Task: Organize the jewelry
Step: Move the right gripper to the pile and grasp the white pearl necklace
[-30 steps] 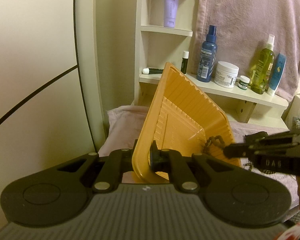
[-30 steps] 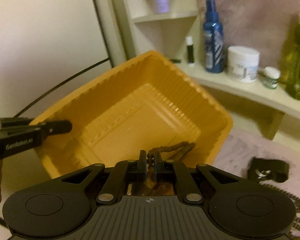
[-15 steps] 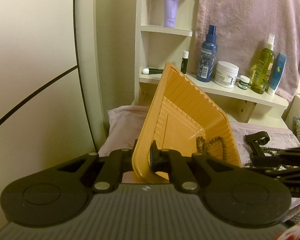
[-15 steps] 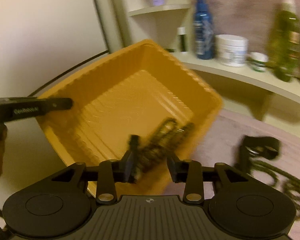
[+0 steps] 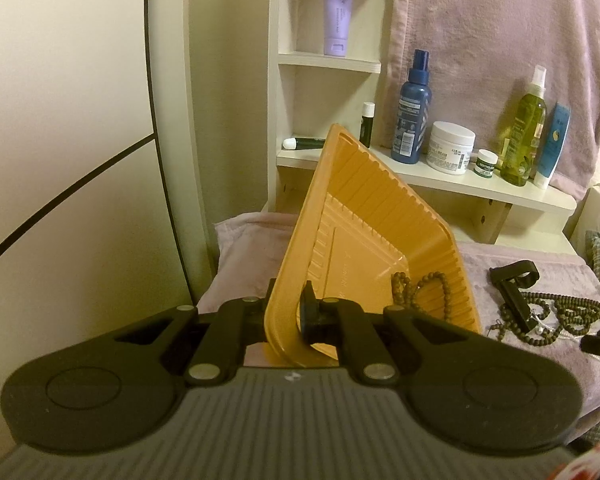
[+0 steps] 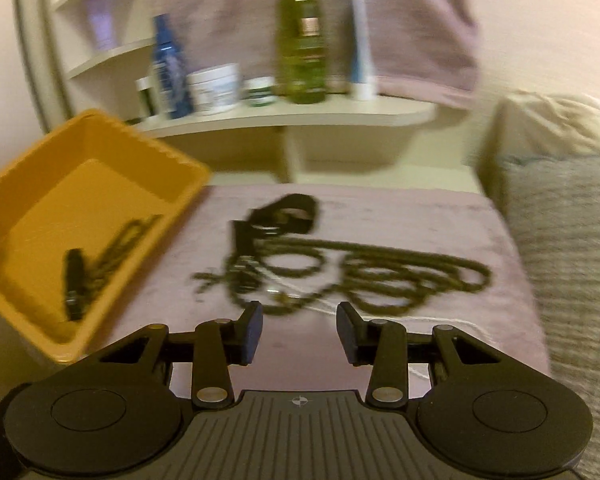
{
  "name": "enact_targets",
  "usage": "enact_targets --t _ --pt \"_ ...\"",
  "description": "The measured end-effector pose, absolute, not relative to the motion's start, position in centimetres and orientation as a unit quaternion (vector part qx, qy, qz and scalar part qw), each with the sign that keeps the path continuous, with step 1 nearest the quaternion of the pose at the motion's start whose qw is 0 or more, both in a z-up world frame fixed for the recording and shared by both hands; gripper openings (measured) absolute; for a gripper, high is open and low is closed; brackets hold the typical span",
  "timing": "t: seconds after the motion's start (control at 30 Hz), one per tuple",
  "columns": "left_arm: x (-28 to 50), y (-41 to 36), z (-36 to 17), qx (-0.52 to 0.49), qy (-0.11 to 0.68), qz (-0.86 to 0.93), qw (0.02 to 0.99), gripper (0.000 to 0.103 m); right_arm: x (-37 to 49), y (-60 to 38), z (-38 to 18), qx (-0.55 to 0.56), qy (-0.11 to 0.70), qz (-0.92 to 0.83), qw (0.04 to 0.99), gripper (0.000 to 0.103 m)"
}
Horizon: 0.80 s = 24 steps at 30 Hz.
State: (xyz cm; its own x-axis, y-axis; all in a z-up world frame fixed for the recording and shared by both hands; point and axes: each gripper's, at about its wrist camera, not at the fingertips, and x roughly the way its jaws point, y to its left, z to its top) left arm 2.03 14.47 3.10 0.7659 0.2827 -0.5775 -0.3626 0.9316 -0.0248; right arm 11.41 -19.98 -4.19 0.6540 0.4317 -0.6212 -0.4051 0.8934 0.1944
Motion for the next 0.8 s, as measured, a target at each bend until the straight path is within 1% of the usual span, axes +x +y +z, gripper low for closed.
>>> enact_targets --t 0.3,0.63,0.7,0.73,0.77,0.8 --pt "2.0 14.5 3.2 -0.065 0.297 0.173 0.937 0.007 11.7 -22.6 -5.2 0.026 0.345 0.169 0.923 0.041" --pt "2.2 14.5 3.1 -0.063 0.298 0.175 0.936 0.007 12.0 -22.9 -6.9 -0.022 0.358 0.173 0.917 0.041" --pt "2.2 14.4 3.1 -0.063 0.299 0.175 0.936 0.007 12.1 -22.5 -7.3 -0.038 0.360 0.191 0.912 0.038" --pt "2.2 14.5 3.1 -0.064 0.299 0.175 0.936 0.007 12.3 -22.3 -7.5 -0.047 0.360 0.200 0.910 0.031" --pt "2.2 14.5 3.1 -0.064 0.300 0.176 0.935 0.007 12.5 -22.1 -7.7 -0.055 0.361 0.210 0.907 0.027" --pt "2.3 14.4 3.1 -0.064 0.300 0.176 0.935 0.007 12.6 -21.9 -7.8 -0.060 0.359 0.216 0.906 0.026"
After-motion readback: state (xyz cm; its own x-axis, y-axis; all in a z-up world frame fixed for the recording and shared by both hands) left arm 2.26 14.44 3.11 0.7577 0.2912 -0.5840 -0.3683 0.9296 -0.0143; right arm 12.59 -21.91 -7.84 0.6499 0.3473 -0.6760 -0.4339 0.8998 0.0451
